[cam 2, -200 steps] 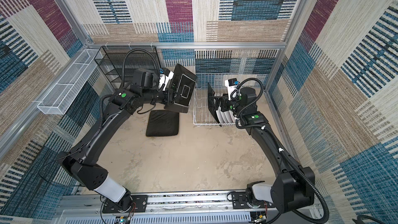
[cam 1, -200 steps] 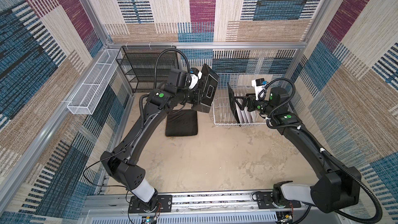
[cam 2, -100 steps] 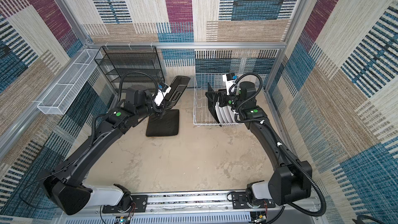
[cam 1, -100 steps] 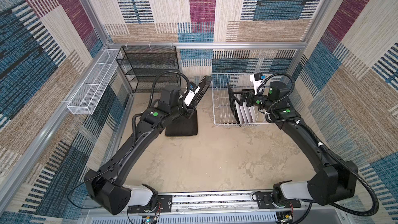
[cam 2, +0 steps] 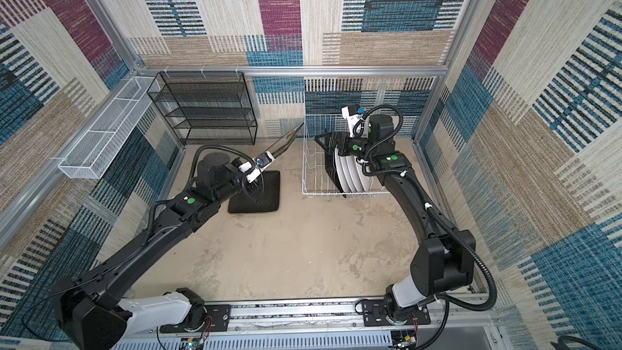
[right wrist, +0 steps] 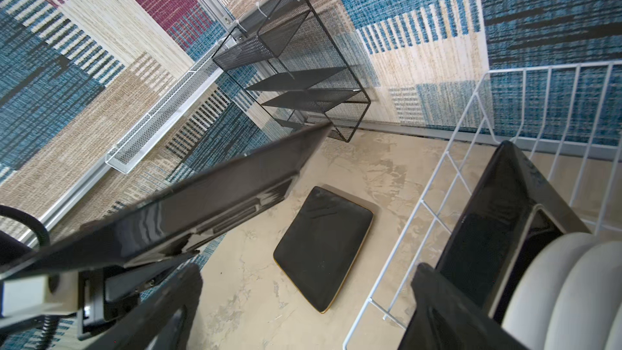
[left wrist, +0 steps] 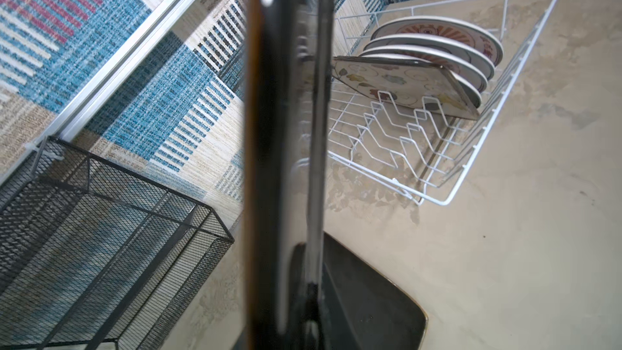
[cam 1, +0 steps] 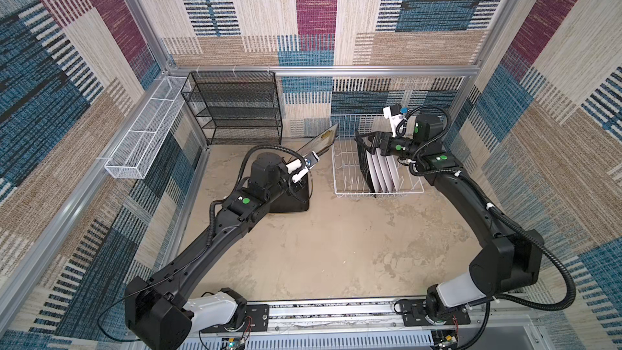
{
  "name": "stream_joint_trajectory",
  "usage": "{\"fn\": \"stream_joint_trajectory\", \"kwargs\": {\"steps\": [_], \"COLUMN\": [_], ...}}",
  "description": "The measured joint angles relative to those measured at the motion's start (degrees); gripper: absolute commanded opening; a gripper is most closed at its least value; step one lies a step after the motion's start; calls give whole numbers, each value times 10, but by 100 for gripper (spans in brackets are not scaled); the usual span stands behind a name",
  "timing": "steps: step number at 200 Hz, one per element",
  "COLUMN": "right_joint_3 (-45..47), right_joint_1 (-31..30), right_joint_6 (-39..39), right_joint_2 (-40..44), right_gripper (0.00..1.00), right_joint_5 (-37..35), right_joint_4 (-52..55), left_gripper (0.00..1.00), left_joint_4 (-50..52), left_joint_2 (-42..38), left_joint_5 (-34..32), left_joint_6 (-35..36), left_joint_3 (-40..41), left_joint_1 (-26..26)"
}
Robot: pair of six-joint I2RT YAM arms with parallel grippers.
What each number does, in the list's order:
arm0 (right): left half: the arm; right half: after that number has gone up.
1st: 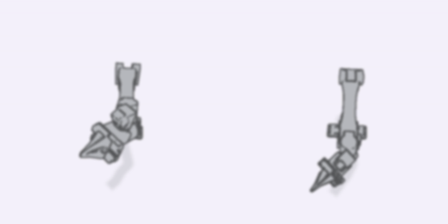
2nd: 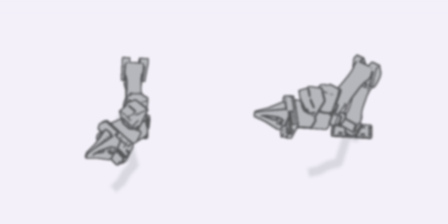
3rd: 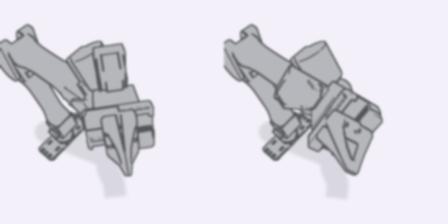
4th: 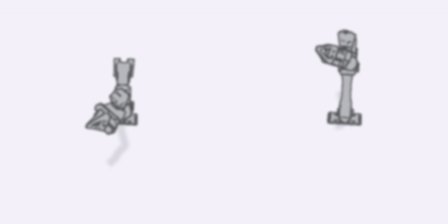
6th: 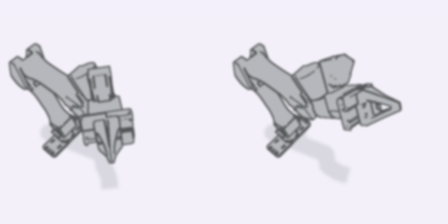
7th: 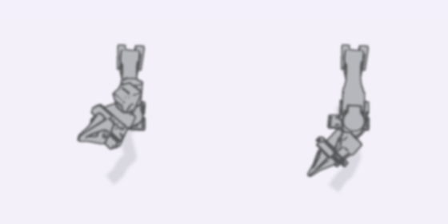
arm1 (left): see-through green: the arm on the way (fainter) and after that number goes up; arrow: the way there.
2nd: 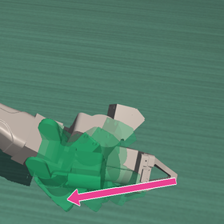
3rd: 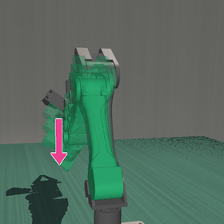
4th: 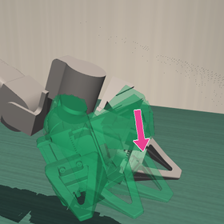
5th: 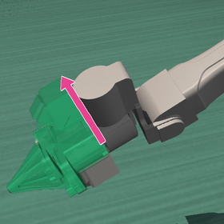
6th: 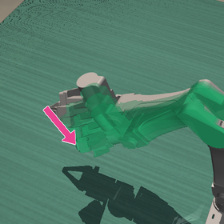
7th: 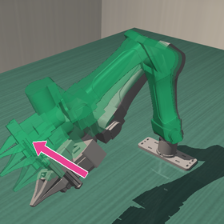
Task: Unload the plates from the dish rack
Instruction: Pick up a plate from the dish rack.
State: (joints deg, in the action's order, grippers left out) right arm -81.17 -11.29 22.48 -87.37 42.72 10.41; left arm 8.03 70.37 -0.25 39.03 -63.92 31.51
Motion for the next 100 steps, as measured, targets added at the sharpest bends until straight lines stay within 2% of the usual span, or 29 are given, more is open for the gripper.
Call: {"fn": "stream_joint_trajectory", "kwargs": {"steps": [60, 100], "right_joint_3": [-10, -28], "right_joint_1": [-2, -8], "right_joint_6": [46, 66], "right_joint_2": [-28, -53], "right_gripper": [98, 93], "right_joint_5": [55, 69], "right_joint_4": [-3, 0], "left_gripper": [0, 0], "left_joint_4": [-121, -228], "left_joint_2": [5, 36], "left_joint_5": [-84, -116], "left_joint_6": [163, 276], "left_joint_3": [80, 119], "left_joint_1": [43, 75]}}
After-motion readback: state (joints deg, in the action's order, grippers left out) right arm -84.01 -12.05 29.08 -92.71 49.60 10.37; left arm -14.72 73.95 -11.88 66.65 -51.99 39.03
